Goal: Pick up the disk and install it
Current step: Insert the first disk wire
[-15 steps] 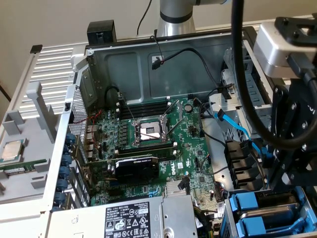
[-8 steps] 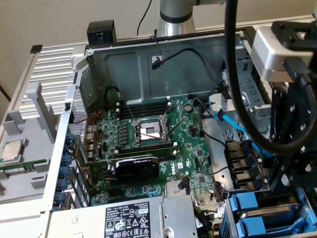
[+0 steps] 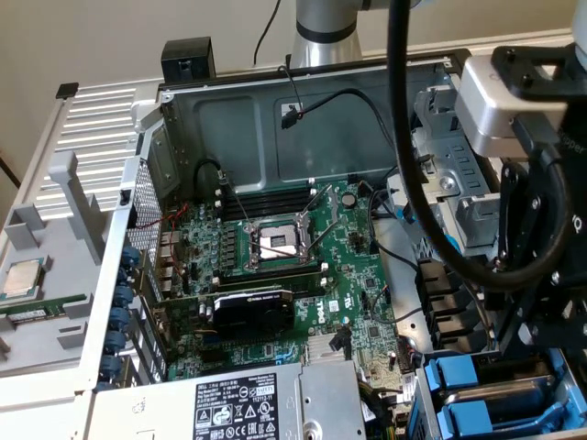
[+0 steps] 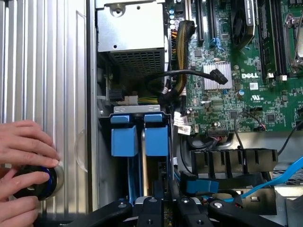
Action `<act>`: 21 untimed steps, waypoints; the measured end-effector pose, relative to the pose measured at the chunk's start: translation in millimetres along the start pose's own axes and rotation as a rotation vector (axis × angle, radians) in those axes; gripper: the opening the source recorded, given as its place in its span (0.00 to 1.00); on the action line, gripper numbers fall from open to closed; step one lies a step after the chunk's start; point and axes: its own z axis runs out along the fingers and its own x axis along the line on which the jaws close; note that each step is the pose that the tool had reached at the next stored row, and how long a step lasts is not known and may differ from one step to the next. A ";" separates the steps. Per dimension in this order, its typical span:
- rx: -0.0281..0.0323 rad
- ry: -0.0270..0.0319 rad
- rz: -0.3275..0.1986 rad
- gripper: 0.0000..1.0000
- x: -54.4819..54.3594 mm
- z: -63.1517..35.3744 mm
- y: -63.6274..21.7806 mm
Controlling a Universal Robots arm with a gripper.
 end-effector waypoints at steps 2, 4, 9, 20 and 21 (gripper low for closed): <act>0.0001 -0.0013 0.012 0.17 0.0 0.2 0.2; 0.0020 -0.0027 0.020 0.17 -0.1 0.7 1.2; 0.0022 -0.0032 0.022 0.17 -0.3 1.4 1.4; 0.0024 -0.0053 0.023 0.17 -0.4 2.5 1.5; 0.0023 -0.0053 0.023 0.17 -0.4 2.8 1.5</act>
